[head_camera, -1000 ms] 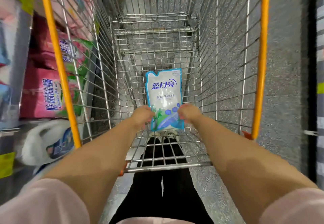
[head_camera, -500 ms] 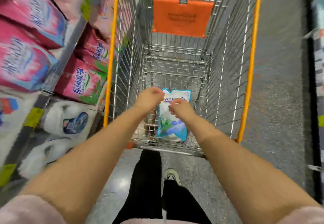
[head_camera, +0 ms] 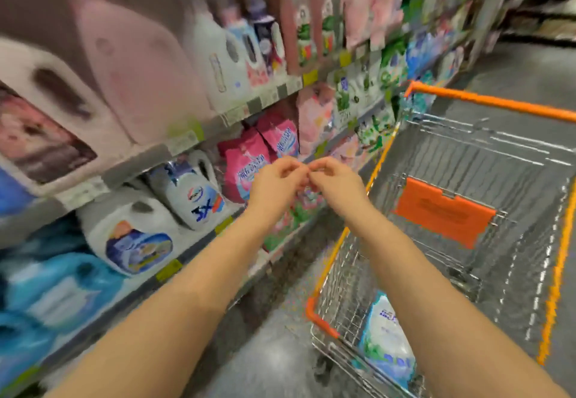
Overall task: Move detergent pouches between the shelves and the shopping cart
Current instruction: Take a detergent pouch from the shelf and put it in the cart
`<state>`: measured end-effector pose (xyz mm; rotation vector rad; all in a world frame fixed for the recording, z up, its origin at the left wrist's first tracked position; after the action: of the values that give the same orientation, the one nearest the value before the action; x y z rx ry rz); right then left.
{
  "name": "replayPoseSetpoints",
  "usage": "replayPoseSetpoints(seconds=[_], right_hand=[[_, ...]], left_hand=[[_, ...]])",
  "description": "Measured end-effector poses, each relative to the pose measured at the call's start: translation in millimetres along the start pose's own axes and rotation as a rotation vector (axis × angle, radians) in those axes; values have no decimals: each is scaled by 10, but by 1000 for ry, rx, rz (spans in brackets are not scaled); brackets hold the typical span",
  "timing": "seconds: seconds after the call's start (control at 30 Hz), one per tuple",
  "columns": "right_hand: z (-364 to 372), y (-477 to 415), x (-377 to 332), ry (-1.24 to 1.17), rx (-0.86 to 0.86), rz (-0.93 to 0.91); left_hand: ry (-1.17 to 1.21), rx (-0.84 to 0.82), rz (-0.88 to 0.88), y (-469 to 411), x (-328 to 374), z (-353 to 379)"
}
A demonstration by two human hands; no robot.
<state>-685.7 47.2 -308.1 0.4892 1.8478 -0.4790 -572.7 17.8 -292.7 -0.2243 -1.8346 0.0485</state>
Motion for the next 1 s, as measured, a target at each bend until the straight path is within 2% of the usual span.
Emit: replayPoseSetpoints(seconds=[0.2,0.3,0.53,0.73,1.0], right_hand=[[974,796,-1513,-61,-192,-307],[1433,1409,-2211,-142,-280,-436],[2323,2866,-3587,-260,-423,-693],[2806,3635,-4357,-330,-483,-846],[3505,3601,-5079,-330,-476,-967]], left_hand=[[-14,289,178,369,605,-1921],[-97,446,252,668,850,-2913],[-299,699,390,1591,1410,-4923],[-432,823,394,2116,1669,-6086],[-566,968,432,1969,1937,-7113]])
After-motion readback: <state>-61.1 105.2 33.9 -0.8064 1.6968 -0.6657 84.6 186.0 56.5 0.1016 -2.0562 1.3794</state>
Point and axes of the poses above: each hand's wrist, its own y-axis away from the middle knuckle, its own z-axis out of the palm, x = y × z, the point moved 8 cm from there along -y, towards the middle knuckle, and after that the axes turned 13 degrees about x, right-handed, at the moved point
